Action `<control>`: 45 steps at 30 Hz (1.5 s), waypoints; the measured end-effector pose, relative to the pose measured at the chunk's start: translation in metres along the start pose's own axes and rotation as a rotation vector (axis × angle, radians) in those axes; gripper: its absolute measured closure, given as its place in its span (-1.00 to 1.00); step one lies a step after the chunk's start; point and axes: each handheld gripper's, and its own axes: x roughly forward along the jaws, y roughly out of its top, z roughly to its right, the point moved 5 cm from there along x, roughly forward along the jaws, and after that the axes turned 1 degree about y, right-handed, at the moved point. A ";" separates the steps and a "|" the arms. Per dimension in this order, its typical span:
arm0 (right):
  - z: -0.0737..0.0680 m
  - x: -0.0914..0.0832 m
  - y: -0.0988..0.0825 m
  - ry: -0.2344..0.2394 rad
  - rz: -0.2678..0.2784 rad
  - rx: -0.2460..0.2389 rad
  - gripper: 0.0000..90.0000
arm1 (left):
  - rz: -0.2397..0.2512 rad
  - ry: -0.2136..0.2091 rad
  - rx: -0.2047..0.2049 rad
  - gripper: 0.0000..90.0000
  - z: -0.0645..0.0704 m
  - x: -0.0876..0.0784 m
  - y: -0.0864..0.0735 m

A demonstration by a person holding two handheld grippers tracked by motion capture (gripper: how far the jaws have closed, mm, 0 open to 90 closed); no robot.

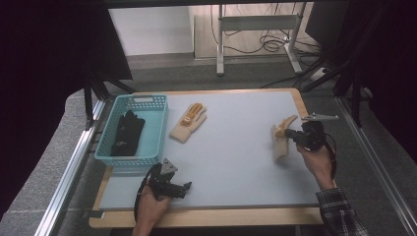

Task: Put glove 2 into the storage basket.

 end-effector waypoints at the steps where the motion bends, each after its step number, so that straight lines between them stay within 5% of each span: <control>1: -0.003 -0.003 0.001 -0.004 -0.007 -0.012 0.93 | 0.000 0.000 0.000 -0.95 0.000 0.000 0.000; 6: -0.030 0.003 -0.005 0.026 -0.058 -0.078 0.93 | 0.000 0.000 0.000 -0.95 0.000 0.000 0.000; 11: -0.071 0.025 -0.011 0.116 -0.089 -0.136 0.91 | 0.001 0.001 0.000 -0.95 0.000 0.000 0.000; 16: -0.094 0.035 -0.002 0.163 -0.061 -0.186 0.69 | 0.001 0.002 0.000 -0.95 0.000 0.000 0.000; 21: -0.079 0.034 -0.005 0.096 -0.067 -0.190 0.70 | 0.002 0.003 -0.001 -0.95 0.000 0.000 0.000; 26: -0.050 0.040 -0.035 0.033 -0.126 -0.159 0.79 | 0.002 0.003 -0.002 -0.95 0.000 0.000 0.000; 29: -0.045 0.047 -0.050 0.039 -0.152 -0.142 0.79 | 0.003 0.003 -0.003 -0.95 0.000 0.000 0.000; 36: -0.066 0.052 -0.060 0.109 -0.152 -0.159 0.77 | 0.002 0.003 -0.002 -0.95 0.000 0.000 0.000; 45: -0.075 0.049 -0.036 0.106 -0.086 -0.166 0.42 | 0.002 0.003 -0.004 -0.95 0.000 0.000 0.000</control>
